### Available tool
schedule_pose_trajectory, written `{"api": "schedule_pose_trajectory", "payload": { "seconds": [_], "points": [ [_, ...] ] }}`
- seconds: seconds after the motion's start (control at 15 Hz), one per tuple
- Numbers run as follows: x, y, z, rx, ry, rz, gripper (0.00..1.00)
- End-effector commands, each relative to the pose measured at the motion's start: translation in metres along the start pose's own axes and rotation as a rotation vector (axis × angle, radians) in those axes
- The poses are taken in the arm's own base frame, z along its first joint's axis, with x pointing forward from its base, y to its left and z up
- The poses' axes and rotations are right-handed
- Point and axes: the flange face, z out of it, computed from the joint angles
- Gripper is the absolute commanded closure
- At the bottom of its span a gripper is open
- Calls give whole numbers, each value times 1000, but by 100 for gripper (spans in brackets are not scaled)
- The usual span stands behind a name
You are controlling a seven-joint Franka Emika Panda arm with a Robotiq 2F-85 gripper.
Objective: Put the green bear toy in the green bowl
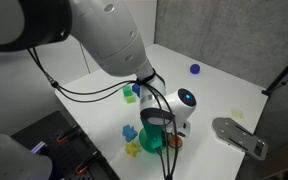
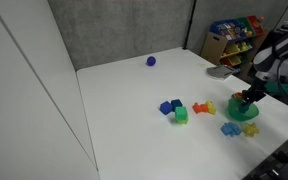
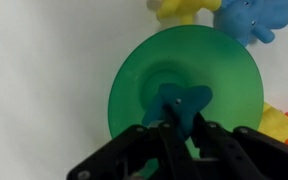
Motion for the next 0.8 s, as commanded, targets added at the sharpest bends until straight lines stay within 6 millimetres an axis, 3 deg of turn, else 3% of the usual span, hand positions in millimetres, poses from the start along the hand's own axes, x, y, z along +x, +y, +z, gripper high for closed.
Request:
{"api": "schedule_pose_trajectory", "payload": {
  "seconds": [0.0,0.2,0.27,0.33,0.73],
  "points": [
    [12,0,10,18,8,-35,93],
    [14,-3,16,23,2,-48,93],
    [14,-3,16,21,-6,-50,70],
    [12,-4,15,30,-13,-56,54],
    [-3,-45,-25,49,-22,-96,8]
  ]
}}
